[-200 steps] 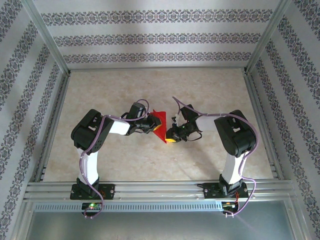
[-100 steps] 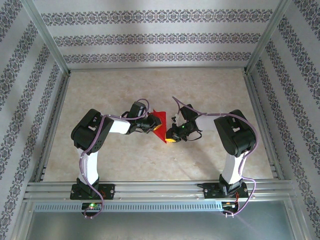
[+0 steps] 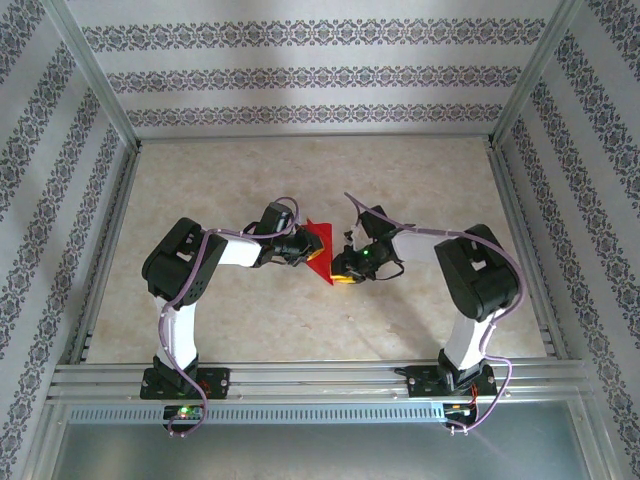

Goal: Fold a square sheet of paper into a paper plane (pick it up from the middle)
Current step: Fourth fold the wing at the center of the table.

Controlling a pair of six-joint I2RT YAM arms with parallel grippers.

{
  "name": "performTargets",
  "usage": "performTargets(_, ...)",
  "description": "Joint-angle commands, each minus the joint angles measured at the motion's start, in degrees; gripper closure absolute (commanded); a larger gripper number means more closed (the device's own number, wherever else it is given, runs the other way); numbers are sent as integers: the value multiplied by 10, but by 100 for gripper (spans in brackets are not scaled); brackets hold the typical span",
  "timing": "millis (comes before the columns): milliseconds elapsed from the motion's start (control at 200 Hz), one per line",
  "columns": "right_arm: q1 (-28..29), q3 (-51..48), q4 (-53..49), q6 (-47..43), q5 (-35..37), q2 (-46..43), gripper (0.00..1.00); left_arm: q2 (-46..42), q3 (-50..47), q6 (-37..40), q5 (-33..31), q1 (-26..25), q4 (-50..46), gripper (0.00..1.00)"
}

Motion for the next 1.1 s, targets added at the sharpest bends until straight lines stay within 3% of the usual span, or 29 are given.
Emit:
performTargets(0, -13, -5, -25, -17, 26, -52, 72, 25, -16, 12, -46, -5, -104, 84)
performTargets(170, -1, 5, 5, -14, -6, -61, 74, 25, -12, 14, -47, -5, -108, 84)
performTargets(450, 35, 48, 15, -9, -4, 5, 85, 27, -11, 13, -47, -5, -115, 84)
performTargets(1094, 33, 41, 16, -15, 10, 55, 87, 30, -7, 0, -71, -6, -149, 87)
